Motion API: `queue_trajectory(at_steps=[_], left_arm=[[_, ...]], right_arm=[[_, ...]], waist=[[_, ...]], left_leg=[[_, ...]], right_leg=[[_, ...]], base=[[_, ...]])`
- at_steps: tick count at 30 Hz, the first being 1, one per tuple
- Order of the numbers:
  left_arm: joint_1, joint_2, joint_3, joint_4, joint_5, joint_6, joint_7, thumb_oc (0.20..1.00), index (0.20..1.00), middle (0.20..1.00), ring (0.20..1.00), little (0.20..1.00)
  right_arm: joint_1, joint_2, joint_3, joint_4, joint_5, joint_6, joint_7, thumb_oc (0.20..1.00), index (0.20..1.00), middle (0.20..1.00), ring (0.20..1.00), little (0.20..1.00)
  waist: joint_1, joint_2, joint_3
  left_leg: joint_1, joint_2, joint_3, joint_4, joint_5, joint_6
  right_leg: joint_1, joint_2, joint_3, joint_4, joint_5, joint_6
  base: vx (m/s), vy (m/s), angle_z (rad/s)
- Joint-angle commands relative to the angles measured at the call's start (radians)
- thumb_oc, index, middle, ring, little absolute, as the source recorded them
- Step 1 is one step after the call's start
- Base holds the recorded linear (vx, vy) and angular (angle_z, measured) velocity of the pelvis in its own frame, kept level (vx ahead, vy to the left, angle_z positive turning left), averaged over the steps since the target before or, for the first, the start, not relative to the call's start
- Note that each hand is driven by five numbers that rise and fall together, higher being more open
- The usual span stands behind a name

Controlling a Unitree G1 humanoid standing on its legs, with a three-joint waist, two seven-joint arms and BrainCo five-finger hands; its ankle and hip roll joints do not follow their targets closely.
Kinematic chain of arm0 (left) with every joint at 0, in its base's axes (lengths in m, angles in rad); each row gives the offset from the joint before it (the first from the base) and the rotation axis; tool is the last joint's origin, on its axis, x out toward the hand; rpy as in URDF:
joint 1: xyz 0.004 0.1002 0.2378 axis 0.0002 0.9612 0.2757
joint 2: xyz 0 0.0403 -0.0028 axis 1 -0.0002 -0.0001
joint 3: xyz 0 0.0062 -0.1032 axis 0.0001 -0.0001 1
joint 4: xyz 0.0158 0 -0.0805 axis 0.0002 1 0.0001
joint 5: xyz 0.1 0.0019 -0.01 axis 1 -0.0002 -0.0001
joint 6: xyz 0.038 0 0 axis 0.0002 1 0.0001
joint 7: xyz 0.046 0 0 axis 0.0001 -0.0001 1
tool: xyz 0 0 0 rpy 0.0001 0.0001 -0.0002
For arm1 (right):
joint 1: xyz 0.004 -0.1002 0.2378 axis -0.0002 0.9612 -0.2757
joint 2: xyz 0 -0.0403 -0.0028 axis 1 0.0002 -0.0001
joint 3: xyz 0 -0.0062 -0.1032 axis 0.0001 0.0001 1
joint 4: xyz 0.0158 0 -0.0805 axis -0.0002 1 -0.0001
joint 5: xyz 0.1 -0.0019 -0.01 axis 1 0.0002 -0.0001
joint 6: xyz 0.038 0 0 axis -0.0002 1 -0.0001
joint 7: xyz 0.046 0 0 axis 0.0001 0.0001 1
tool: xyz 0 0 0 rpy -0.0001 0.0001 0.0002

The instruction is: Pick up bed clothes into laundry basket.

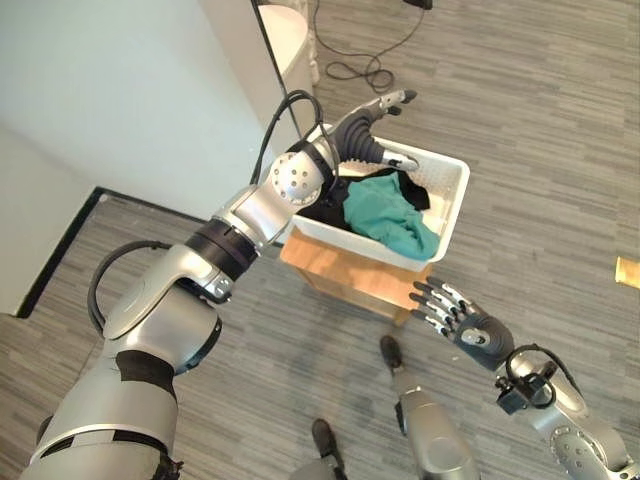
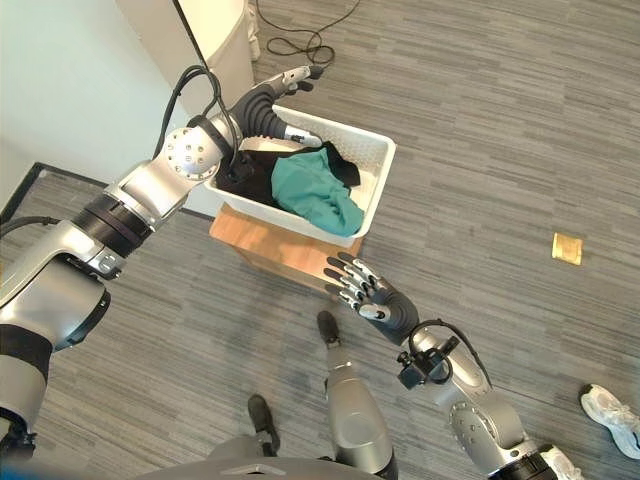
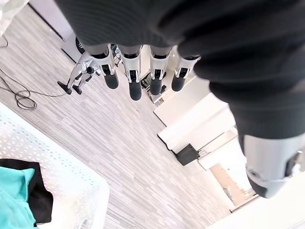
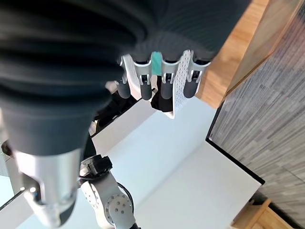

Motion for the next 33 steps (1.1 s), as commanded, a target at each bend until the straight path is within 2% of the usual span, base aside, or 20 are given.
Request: queue_trajectory(at_steps=[1, 6, 9, 12, 16, 18, 20, 21, 22, 23, 24, 26, 28, 30, 32, 33], left_arm=[[0.008, 0.058, 0.068, -0.024, -0.091, -0.071, -0.001, 1.000, 1.000, 1.000, 1.000, 1.000], [0.086, 0.035, 0.121, -0.060, -0.146, -0.073, 0.008, 1.000, 1.000, 1.000, 1.000, 1.000], [0.202, 0.010, 0.191, -0.129, -0.224, -0.078, 0.009, 1.000, 1.000, 1.000, 1.000, 1.000], [0.358, 0.005, 0.270, -0.239, -0.236, -0.084, 0.022, 1.000, 1.000, 1.000, 1.000, 1.000], [0.737, 0.005, 0.459, -0.451, -0.266, -0.092, 0.005, 1.000, 1.000, 1.000, 1.000, 1.000], [0.946, -0.047, 0.556, -0.477, -0.356, -0.084, -0.008, 1.000, 1.000, 1.000, 1.000, 1.000], [1.128, -0.134, 0.652, -0.497, -0.454, -0.075, -0.005, 1.000, 1.000, 1.000, 1.000, 1.000], [1.196, -0.165, 0.685, -0.522, -0.474, -0.069, -0.010, 1.000, 1.000, 1.000, 1.000, 1.000], [1.235, -0.189, 0.713, -0.522, -0.475, -0.072, -0.001, 1.000, 1.000, 1.000, 1.000, 1.000], [1.278, -0.199, 0.741, -0.532, -0.478, -0.065, -0.014, 1.000, 1.000, 1.000, 1.000, 1.000], [1.318, -0.212, 0.782, -0.534, -0.475, -0.067, -0.014, 1.000, 1.000, 1.000, 1.000, 1.000], [1.364, -0.242, 0.816, -0.546, -0.478, -0.068, -0.012, 1.000, 1.000, 1.000, 1.000, 1.000], [1.366, -0.262, 0.835, -0.574, -0.453, -0.066, 0.016, 1.000, 1.000, 1.000, 1.000, 1.000], [1.369, -0.262, 0.841, -0.604, -0.431, -0.071, 0.041, 1.000, 1.000, 1.000, 1.000, 1.000], [1.368, -0.269, 0.844, -0.643, -0.434, -0.081, 0.062, 1.000, 1.000, 1.000, 1.000, 1.000], [1.372, -0.275, 0.836, -0.650, -0.439, -0.078, 0.062, 1.000, 1.000, 1.000, 1.000, 1.000]], right_arm=[[0.020, -0.004, -0.028, -0.084, 0.044, -0.036, 0.034, 1.000, 1.000, 1.000, 1.000, 1.000], [0.023, -0.002, -0.018, -0.079, 0.036, -0.033, 0.028, 1.000, 1.000, 1.000, 1.000, 1.000], [0.023, 0.006, -0.032, -0.084, 0.027, -0.038, 0.020, 1.000, 1.000, 1.000, 1.000, 1.000], [0.022, 0.012, -0.061, -0.087, 0.014, -0.056, 0.006, 1.000, 1.000, 1.000, 1.000, 1.000], [0.009, 0.034, -0.115, -0.076, -0.016, -0.083, -0.017, 1.000, 1.000, 1.000, 1.000, 1.000], [-0.016, 0.025, -0.124, -0.060, -0.035, -0.088, -0.026, 1.000, 1.000, 1.000, 1.000, 1.000], [-0.039, 0.011, -0.134, -0.045, -0.052, -0.101, -0.037, 1.000, 1.000, 1.000, 1.000, 1.000], [-0.043, 0.010, -0.140, -0.033, -0.058, -0.101, -0.035, 1.000, 1.000, 1.000, 1.000, 1.000], [-0.050, 0.004, -0.150, -0.023, -0.077, -0.112, -0.043, 1.000, 1.000, 1.000, 1.000, 1.000], [-0.051, 0.002, -0.159, -0.020, -0.088, -0.107, -0.047, 1.000, 1.000, 1.000, 1.000, 1.000], [-0.045, 0.001, -0.173, -0.022, -0.103, -0.108, -0.051, 1.000, 1.000, 1.000, 1.000, 1.000], [-0.039, 0.013, -0.196, -0.017, -0.110, -0.109, -0.064, 1.000, 1.000, 1.000, 1.000, 1.000], [-0.023, 0.074, -0.228, 0.004, -0.087, -0.118, -0.094, 1.000, 1.000, 1.000, 1.000, 1.000], [-0.004, 0.146, -0.257, 0.020, -0.075, -0.138, -0.137, 1.000, 1.000, 1.000, 1.000, 1.000], [0.004, 0.193, -0.276, 0.037, -0.049, -0.152, -0.187, 1.000, 1.000, 1.000, 1.000, 1.000], [0.002, 0.207, -0.275, 0.040, -0.039, -0.153, -0.193, 1.000, 1.000, 1.000, 1.000, 1.000]], waist=[[-0.005, 0.017, -0.047], [0.010, 0.021, -0.058], [0.029, 0.019, -0.069], [0.056, 0.013, -0.075], [0.127, -0.001, -0.081], [0.181, -0.006, -0.079], [0.231, -0.015, -0.063], [0.248, -0.020, -0.056], [0.263, -0.026, -0.052], [0.269, -0.032, -0.054], [0.275, -0.044, -0.059], [0.291, -0.062, -0.066], [0.284, -0.069, -0.093], [0.253, -0.073, -0.126], [0.230, -0.061, -0.149], [0.220, -0.055, -0.155]], left_leg=[[-0.036, 0.018, -0.048, 0.011, 0.094, 0.005], [-0.027, 0.020, -0.065, 0.011, 0.096, 0.005], [-0.021, 0.024, -0.080, 0.011, 0.100, 0.004], [-0.016, 0.031, -0.107, 0.011, 0.118, 0.001], [-0.019, 0.043, -0.174, 0.019, 0.155, -0.017], [-0.027, 0.053, -0.230, 0.028, 0.176, -0.027], [-0.085, 0.054, -0.256, 0.084, 0.202, -0.024], [-0.106, 0.054, -0.220, 0.101, 0.206, -0.019], [-0.135, 0.064, -0.123, 0.131, 0.213, -0.002], [-0.136, 0.077, -0.024, 0.172, 0.190, 0.008], [-0.118, 0.093, 0.051, 0.231, 0.145, 0.004], [-0.098, 0.133, 0.136, 0.369, 0.121, 0.011], [-0.045, 0.183, 0.210, 0.454, 0.116, 0.001], [0.043, 0.223, 0.322, 0.447, 0.112, -0.015], [0.099, 0.222, 0.413, 0.382, 0.099, -0.024], [0.100, 0.212, 0.430, 0.349, 0.085, -0.017]], right_leg=[[0.155, -0.027, -0.007, 0.014, -0.216, 0.098], [0.177, -0.025, -0.022, 0.014, -0.227, 0.091], [0.199, -0.025, -0.034, 0.014, -0.242, 0.082], [0.229, -0.027, -0.067, 0.014, -0.259, 0.072], [0.286, -0.028, -0.142, 0.014, -0.286, 0.050], [0.323, -0.027, -0.193, 0.020, -0.307, 0.034], [0.351, -0.042, -0.295, 0.034, -0.335, 0.014], [0.364, -0.051, -0.341, 0.046, -0.350, 0.008], [0.372, -0.063, -0.401, 0.062, -0.360, 0.001], [0.376, -0.072, -0.442, 0.083, -0.373, -0.006], [0.383, -0.082, -0.471, 0.103, -0.394, -0.010], [0.379, -0.103, -0.559, 0.131, -0.397, -0.037], [0.370, -0.113, -0.669, 0.147, -0.407, -0.061], [0.373, -0.128, -0.796, 0.161, -0.420, -0.075], [0.385, -0.147, -0.913, 0.165, -0.426, -0.086], [0.388, -0.158, -0.948, 0.171, -0.419, -0.083]], base=[[-0.01, 0.007, 0.03], [0.01, -0.018, 0.11], [0.03, -0.033, 0.14], [0.02, -0.066, 0.16], [0.02, -0.105, 0.52], [-0.01, -0.157, 0.64], [-0.09, -0.151, 1.16], [-0.11, -0.140, 2.07], [-0.12, -0.131, 2.39], [-0.08, -0.135, 2.46], [-0.13, -0.110, 2.11], [-0.20, -0.101, 1.53], [-0.16, -0.040, 1.46], [-0.13, 0.028, 2.43], [-0.20, 0.112, 2.50], [-0.15, 0.192, 2.78]])
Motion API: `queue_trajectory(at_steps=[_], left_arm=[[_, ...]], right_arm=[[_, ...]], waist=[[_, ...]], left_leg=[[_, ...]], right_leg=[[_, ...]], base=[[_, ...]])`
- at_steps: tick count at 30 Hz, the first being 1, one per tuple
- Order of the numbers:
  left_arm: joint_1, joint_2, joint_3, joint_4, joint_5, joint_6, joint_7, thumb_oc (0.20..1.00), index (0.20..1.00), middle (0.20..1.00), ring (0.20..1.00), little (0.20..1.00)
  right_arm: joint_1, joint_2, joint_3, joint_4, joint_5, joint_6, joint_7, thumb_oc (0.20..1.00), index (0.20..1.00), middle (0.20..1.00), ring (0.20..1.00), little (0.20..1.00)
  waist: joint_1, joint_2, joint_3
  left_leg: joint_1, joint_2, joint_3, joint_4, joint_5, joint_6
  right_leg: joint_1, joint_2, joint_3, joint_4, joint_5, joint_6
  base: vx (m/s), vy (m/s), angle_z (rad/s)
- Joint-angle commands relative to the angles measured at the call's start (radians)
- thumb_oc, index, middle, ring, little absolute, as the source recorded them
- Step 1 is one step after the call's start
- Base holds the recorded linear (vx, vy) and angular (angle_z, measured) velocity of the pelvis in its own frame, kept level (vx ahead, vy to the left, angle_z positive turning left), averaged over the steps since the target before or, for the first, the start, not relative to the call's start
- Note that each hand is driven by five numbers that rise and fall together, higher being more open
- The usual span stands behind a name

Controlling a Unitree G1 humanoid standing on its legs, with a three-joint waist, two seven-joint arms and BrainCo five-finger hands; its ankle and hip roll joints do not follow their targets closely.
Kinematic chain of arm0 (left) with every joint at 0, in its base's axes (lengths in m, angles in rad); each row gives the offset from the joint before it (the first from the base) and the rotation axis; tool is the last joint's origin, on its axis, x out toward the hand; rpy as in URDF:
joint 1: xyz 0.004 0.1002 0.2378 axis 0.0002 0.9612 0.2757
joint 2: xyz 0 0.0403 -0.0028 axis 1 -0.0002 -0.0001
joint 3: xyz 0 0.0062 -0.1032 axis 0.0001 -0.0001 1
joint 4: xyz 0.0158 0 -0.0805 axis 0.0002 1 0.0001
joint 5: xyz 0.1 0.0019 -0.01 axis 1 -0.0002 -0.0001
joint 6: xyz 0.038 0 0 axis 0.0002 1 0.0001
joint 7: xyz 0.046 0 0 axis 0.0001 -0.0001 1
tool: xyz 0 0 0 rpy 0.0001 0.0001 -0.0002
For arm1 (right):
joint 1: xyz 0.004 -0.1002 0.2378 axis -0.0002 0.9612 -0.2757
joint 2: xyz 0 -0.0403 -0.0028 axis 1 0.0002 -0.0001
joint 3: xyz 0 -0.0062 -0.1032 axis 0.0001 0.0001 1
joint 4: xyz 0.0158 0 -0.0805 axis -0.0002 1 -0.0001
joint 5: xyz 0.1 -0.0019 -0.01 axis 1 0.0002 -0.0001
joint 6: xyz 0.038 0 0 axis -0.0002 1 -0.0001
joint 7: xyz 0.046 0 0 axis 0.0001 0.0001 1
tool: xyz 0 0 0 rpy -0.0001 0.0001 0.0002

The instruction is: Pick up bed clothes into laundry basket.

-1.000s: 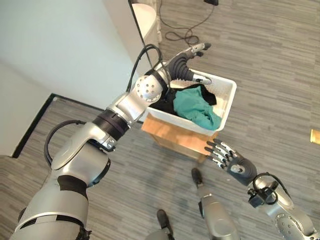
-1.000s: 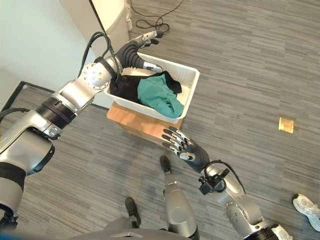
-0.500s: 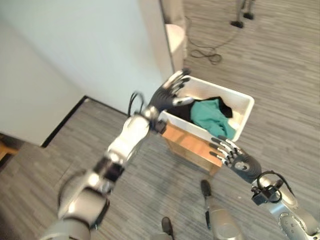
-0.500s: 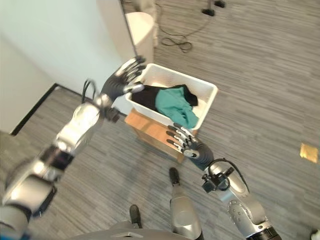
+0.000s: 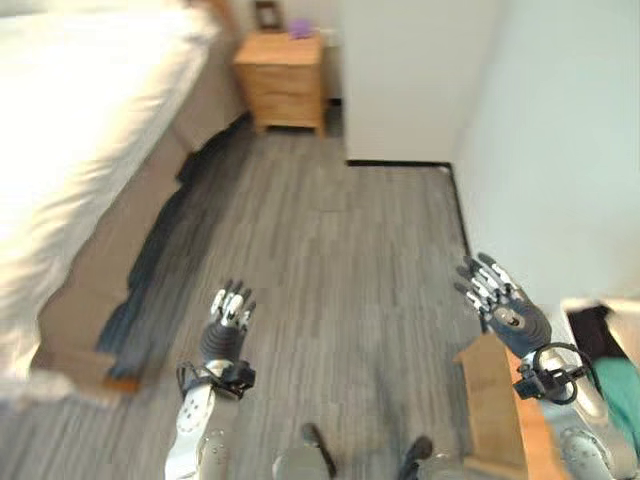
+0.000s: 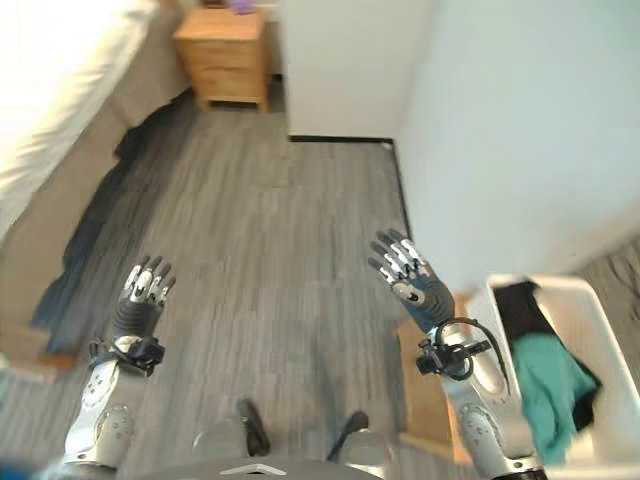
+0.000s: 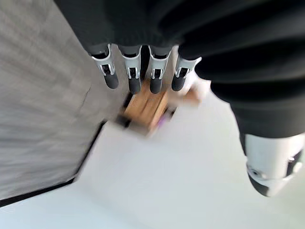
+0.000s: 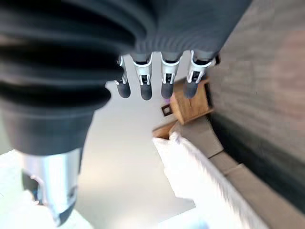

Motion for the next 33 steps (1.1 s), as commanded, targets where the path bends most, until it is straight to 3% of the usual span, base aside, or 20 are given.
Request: queue_trajectory(at_steps=[1, 3, 4, 5, 6, 8, 9, 10, 11, 12, 13, 14, 16, 17, 20, 21, 23, 24, 33], left_arm=[[0.000, 0.026, 0.021, -0.156, -0.008, -0.060, 0.025, 1.000, 1.000, 1.000, 1.000, 1.000], [0.006, 0.022, 0.024, -0.164, -0.007, -0.061, 0.041, 1.000, 1.000, 1.000, 1.000, 1.000], [0.002, 0.026, 0.019, -0.168, 0.001, -0.059, 0.052, 1.000, 1.000, 1.000, 1.000, 1.000], [-0.002, 0.036, 0.009, -0.174, 0.002, -0.039, 0.068, 1.000, 1.000, 1.000, 1.000, 1.000], [-0.002, 0.038, 0.010, -0.177, 0.003, -0.037, 0.070, 1.000, 1.000, 1.000, 1.000, 1.000], [0.019, 0.064, 0.008, -0.192, 0.035, -0.034, 0.053, 1.000, 1.000, 1.000, 1.000, 1.000], [0.031, 0.082, 0.000, -0.189, 0.049, -0.037, 0.045, 1.000, 1.000, 1.000, 1.000, 1.000], [0.032, 0.083, 0.002, -0.189, 0.049, -0.037, 0.045, 1.000, 1.000, 1.000, 1.000, 1.000], [0.028, 0.108, -0.019, -0.157, 0.058, -0.055, 0.040, 1.000, 1.000, 1.000, 1.000, 1.000], [0.032, 0.112, -0.030, -0.150, 0.062, -0.055, 0.033, 1.000, 1.000, 1.000, 1.000, 1.000], [0.031, 0.111, -0.029, -0.144, 0.087, -0.059, 0.032, 1.000, 1.000, 1.000, 1.000, 1.000], [0.032, 0.111, -0.029, -0.144, 0.088, -0.058, 0.032, 1.000, 1.000, 1.000, 1.000, 1.000], [0.013, 0.105, -0.031, -0.125, 0.106, -0.065, 0.033, 1.000, 1.000, 1.000, 1.000, 1.000], [-0.009, 0.099, -0.027, -0.129, 0.136, -0.084, 0.060, 1.000, 1.000, 1.000, 1.000, 1.000], [0.012, 0.064, -0.024, -0.129, 0.129, -0.088, 0.061, 1.000, 1.000, 1.000, 1.000, 1.000], [0.021, 0.051, -0.024, -0.145, 0.100, -0.088, 0.057, 1.000, 1.000, 1.000, 1.000, 1.000], [0.035, 0.035, -0.035, -0.155, 0.073, -0.089, 0.053, 1.000, 1.000, 1.000, 1.000, 1.000], [0.050, 0.030, -0.054, -0.151, 0.098, -0.086, 0.056, 1.000, 1.000, 1.000, 1.000, 1.000], [0.087, -0.001, -0.033, -0.143, 0.113, -0.099, 0.119, 1.000, 1.000, 1.000, 1.000, 1.000]], right_arm=[[-0.073, 0.012, -0.034, 0.035, 0.043, -0.070, -0.048, 1.000, 1.000, 1.000, 1.000, 1.000], [-0.071, 0.014, -0.027, 0.028, 0.011, -0.057, -0.044, 1.000, 1.000, 1.000, 1.000, 1.000], [-0.075, 0.016, -0.028, 0.024, -0.005, -0.052, -0.048, 1.000, 1.000, 1.000, 1.000, 1.000], [-0.073, 0.033, -0.004, 0.029, -0.015, -0.032, -0.048, 1.000, 1.000, 1.000, 1.000, 1.000], [-0.073, 0.036, -0.004, 0.029, -0.016, -0.031, -0.048, 1.000, 1.000, 1.000, 1.000, 1.000], [-0.073, 0.053, 0.030, 0.036, -0.042, -0.017, -0.033, 1.000, 1.000, 1.000, 1.000, 1.000], [-0.076, 0.058, 0.050, 0.034, -0.054, -0.018, -0.030, 1.000, 1.000, 1.000, 1.000, 1.000], [-0.077, 0.059, 0.052, 0.035, -0.054, -0.019, -0.030, 1.000, 1.000, 1.000, 1.000, 1.000], [-0.070, 0.078, 0.069, 0.035, -0.032, -0.020, -0.034, 1.000, 1.000, 1.000, 1.000, 1.000], [-0.055, 0.078, 0.074, 0.032, -0.026, -0.016, -0.034, 1.000, 1.000, 1.000, 1.000, 1.000], [-0.028, 0.074, 0.073, 0.024, -0.031, -0.018, -0.031, 1.000, 1.000, 1.000, 1.000, 1.000], [-0.028, 0.074, 0.073, 0.024, -0.031, -0.018, -0.031, 1.000, 1.000, 1.000, 1.000, 1.000], [-0.018, 0.061, 0.062, 0.022, -0.062, -0.018, -0.029, 1.000, 1.000, 1.000, 1.000, 1.000], [-0.013, 0.038, 0.038, 0.063, -0.152, -0.026, -0.055, 1.000, 1.000, 1.000, 1.000, 1.000], [-0.012, 0.035, 0.032, 0.132, -0.251, -0.046, -0.079, 1.000, 1.000, 1.000, 1.000, 1.000], [-0.041, 0.014, 0.012, 0.207, -0.394, -0.062, -0.169, 1.000, 1.000, 1.000, 1.000, 1.000], [-0.049, 0.024, 0.000, 0.223, -0.419, -0.075, -0.212, 1.000, 1.000, 1.000, 1.000, 1.000], [-0.066, 0.075, 0.004, 0.265, -0.332, -0.081, -0.240, 1.000, 1.000, 1.000, 1.000, 1.000], [-0.060, 0.087, 0.057, 0.222, -0.333, -0.071, -0.234, 1.000, 1.000, 1.000, 1.000, 1.000]], waist=[[-0.010, 0.040, -0.067], [0.004, 0.054, -0.062], [-0.005, 0.056, -0.053], [0.011, 0.062, -0.028], [0.003, 0.055, -0.023], [0.000, 0.059, 0.004], [-0.015, 0.054, 0.014], [-0.012, 0.050, 0.011], [-0.036, 0.055, -0.008], [-0.036, 0.059, -0.020], [-0.047, 0.063, -0.027], [-0.048, 0.065, -0.030], [-0.058, 0.059, -0.038], [-0.029, 0.037, -0.039], [-0.007, 0.024, -0.056], [0.006, 0.021, -0.070], [0.013, 0.021, -0.073], [0.021, 0.019, -0.077], [0.025, 0.013, -0.090]], left_leg=[[0.183, 0.055, 0.014, -0.137, 0.086, -0.125], [0.151, -0.003, -0.023, -0.200, 0.026, -0.082], [0.140, -0.034, -0.060, -0.211, 0.002, -0.051], [0.149, -0.086, -0.120, -0.233, -0.038, -0.010], [0.157, -0.102, -0.127, -0.240, -0.044, 0.000], [0.176, -0.143, -0.197, -0.263, -0.063, 0.026], [0.171, -0.155, -0.235, -0.260, -0.066, 0.034], [0.168, -0.160, -0.231, -0.260, -0.066, 0.037], [0.129, -0.164, -0.311, -0.264, -0.027, 0.032], [0.127, -0.171, -0.360, -0.274, -0.016, 0.026], [0.112, -0.188, -0.464, -0.293, 0.002, 0.019], [0.108, -0.186, -0.465, -0.294, 0.005, 0.019], [0.103, -0.205, -0.548, -0.320, 0.019, 0.015], [0.082, -0.231, -0.630, -0.298, 0.018, 0.016], [0.086, -0.234, -0.654, -0.325, 0.033, 0.010], [0.087, -0.231, -0.657, -0.328, 0.036, 0.005], [0.091, -0.227, -0.661, -0.329, 0.037, 0.003], [0.094, -0.219, -0.672, -0.325, 0.037, -0.004], [0.103, -0.205, -0.703, -0.332, 0.045, -0.019]], right_leg=[[-0.073, 0.066, -0.117, 0.026, -0.121, -0.073], [-0.081, 0.002, -0.157, 0.103, -0.074, -0.038], [-0.085, -0.052, -0.165, 0.177, -0.046, -0.008], [-0.085, -0.131, -0.141, 0.287, 0.016, 0.039], [-0.080, -0.155, -0.142, 0.308, 0.020, 0.055], [-0.102, -0.225, -0.037, 0.396, 0.117, 0.119], [-0.142, -0.231, 0.093, 0.422, 0.144, 0.144], [-0.151, -0.237, 0.101, 0.426, 0.146, 0.145], [-0.225, -0.117, 0.444, 0.353, 0.091, 0.124], [-0.217, -0.067, 0.530, 0.320, 0.067, 0.121], [-0.209, 0.024, 0.680, 0.232, -0.005, 0.112], [-0.210, 0.026, 0.678, 0.226, 0.000, 0.110], [-0.209, 0.110, 0.808, 0.107, -0.043, 0.102], [-0.190, 0.134, 0.832, 0.065, -0.041, 0.089], [-0.151, 0.130, 0.783, 0.018, -0.034, 0.074], [-0.124, 0.133, 0.766, -0.021, -0.025, 0.073], [-0.105, 0.134, 0.758, -0.040, -0.019, 0.071], [-0.089, 0.139, 0.750, -0.048, -0.024, 0.066], [-0.055, 0.151, 0.704, -0.045, -0.044, 0.049]], base=[[-0.06, 0.253, 2.89], [0.04, 0.358, 2.06], [0.09, 0.498, 1.38], [0.07, 0.407, 1.55], [0.06, 0.362, 1.63], [-0.02, 0.175, 1.08], [-0.07, 0.084, 0.65], [-0.12, 0.023, 1.24], [0.00, 0.023, 1.54], [0.08, -0.001, 1.69], [0.16, 0.007, 1.56], [0.11, -0.026, 2.09], [0.09, -0.066, 1.87], [0.09, -0.100, 1.25], [0.07, -0.156, 1.14], [0.07, -0.075, 0.54], [0.07, -0.130, 0.17], [0.05, -0.136, 0.10], [0.01, -0.062, 0.13]])
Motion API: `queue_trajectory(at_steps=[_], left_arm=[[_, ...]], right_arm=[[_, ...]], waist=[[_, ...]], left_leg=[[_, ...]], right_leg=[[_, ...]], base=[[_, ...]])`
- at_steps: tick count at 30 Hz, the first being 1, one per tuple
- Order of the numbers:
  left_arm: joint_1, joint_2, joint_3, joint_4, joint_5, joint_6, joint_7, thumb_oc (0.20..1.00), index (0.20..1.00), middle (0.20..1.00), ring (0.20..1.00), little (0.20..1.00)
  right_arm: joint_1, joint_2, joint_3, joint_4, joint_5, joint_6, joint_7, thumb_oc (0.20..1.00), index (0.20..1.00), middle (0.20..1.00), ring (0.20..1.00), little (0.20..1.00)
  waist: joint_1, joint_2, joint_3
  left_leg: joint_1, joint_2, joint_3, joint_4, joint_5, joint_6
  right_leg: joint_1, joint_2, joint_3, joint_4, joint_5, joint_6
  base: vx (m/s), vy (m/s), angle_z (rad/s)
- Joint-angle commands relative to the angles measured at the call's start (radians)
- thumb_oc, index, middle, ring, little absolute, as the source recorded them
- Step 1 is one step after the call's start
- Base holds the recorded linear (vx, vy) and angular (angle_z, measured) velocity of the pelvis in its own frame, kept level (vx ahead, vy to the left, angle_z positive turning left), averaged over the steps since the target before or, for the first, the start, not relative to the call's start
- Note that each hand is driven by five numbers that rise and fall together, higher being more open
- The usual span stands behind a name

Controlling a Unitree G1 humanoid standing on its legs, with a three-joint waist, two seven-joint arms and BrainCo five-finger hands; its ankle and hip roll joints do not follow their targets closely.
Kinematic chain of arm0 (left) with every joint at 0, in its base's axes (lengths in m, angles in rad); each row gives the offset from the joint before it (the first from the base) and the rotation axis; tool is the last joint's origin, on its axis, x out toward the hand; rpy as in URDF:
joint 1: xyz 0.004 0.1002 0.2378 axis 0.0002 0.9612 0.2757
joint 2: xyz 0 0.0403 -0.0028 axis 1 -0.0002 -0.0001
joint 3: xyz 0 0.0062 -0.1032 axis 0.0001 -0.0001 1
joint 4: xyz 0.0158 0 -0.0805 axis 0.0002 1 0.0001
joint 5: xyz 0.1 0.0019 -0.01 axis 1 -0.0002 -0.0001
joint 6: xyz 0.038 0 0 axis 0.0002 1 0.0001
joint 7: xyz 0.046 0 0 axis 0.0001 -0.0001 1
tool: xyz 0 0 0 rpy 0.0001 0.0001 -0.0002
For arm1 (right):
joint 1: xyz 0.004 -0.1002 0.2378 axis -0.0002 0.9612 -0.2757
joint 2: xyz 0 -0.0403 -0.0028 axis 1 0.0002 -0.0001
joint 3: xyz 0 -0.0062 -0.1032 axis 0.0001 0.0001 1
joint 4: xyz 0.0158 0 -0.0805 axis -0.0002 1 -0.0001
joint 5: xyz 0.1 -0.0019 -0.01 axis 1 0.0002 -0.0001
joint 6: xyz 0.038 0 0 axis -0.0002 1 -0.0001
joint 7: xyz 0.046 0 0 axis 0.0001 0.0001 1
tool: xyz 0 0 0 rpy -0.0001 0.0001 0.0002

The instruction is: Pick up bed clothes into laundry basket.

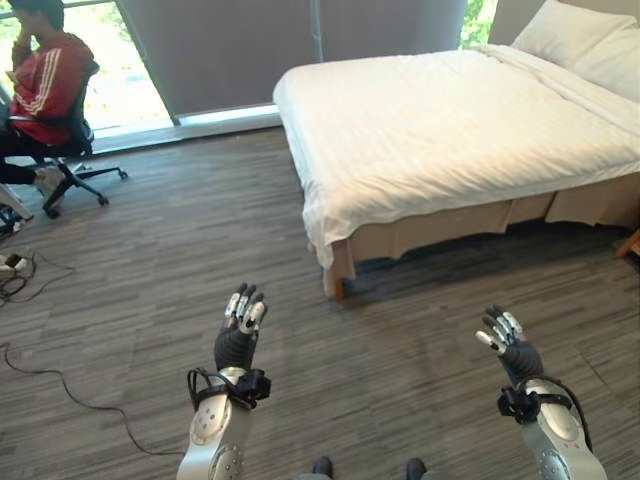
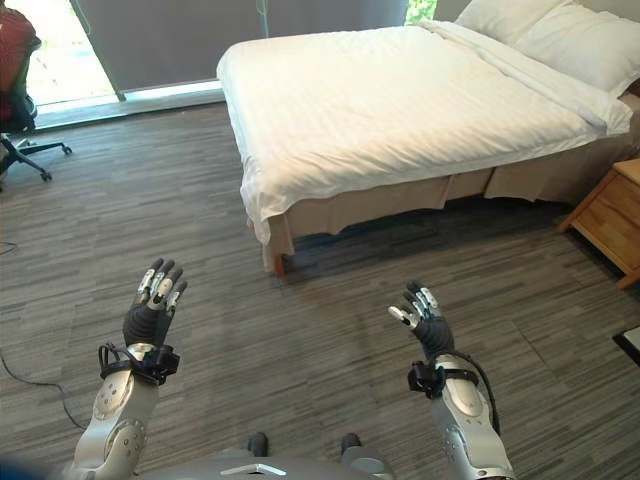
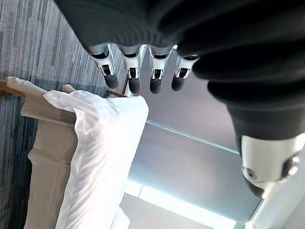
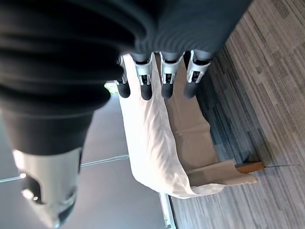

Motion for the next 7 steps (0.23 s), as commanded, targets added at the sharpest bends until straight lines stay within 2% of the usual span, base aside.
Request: queue_trajectory(at_steps=[1, 3, 7], left_arm=[[-0.015, 0.017, 0.029, -0.039, -0.014, -0.073, 0.024, 1.000, 1.000, 1.000, 1.000, 1.000], [-0.008, -0.007, 0.027, -0.028, -0.070, -0.071, 0.018, 1.000, 1.000, 1.000, 1.000, 1.000], [0.005, 0.002, 0.024, -0.025, -0.041, -0.066, 0.009, 1.000, 1.000, 1.000, 1.000, 1.000]], right_arm=[[-0.042, 0.018, 0.008, -0.095, 0.012, -0.056, 0.014, 1.000, 1.000, 1.000, 1.000, 1.000], [-0.036, 0.004, 0.015, -0.107, -0.004, -0.054, 0.021, 1.000, 1.000, 1.000, 1.000, 1.000], [-0.021, 0.001, -0.008, -0.112, -0.006, -0.058, 0.017, 1.000, 1.000, 1.000, 1.000, 1.000]], waist=[[0.004, -0.034, -0.012], [0.004, -0.037, -0.017], [0.002, -0.039, -0.025]], left_leg=[[0.005, -0.023, 0.018, 0.064, -0.098, 0.002], [0.008, -0.024, 0.014, 0.064, -0.100, 0.004], [0.013, -0.026, 0.012, 0.055, -0.102, 0.007]], right_leg=[[0.013, -0.050, -0.038, 0.063, -0.118, 0.013], [0.018, -0.050, -0.041, 0.061, -0.118, 0.013], [0.021, -0.053, -0.044, 0.060, -0.119, 0.015]], base=[[0.00, -0.012, 0.11], [0.00, -0.008, 0.03], [0.00, 0.000, 0.00]])
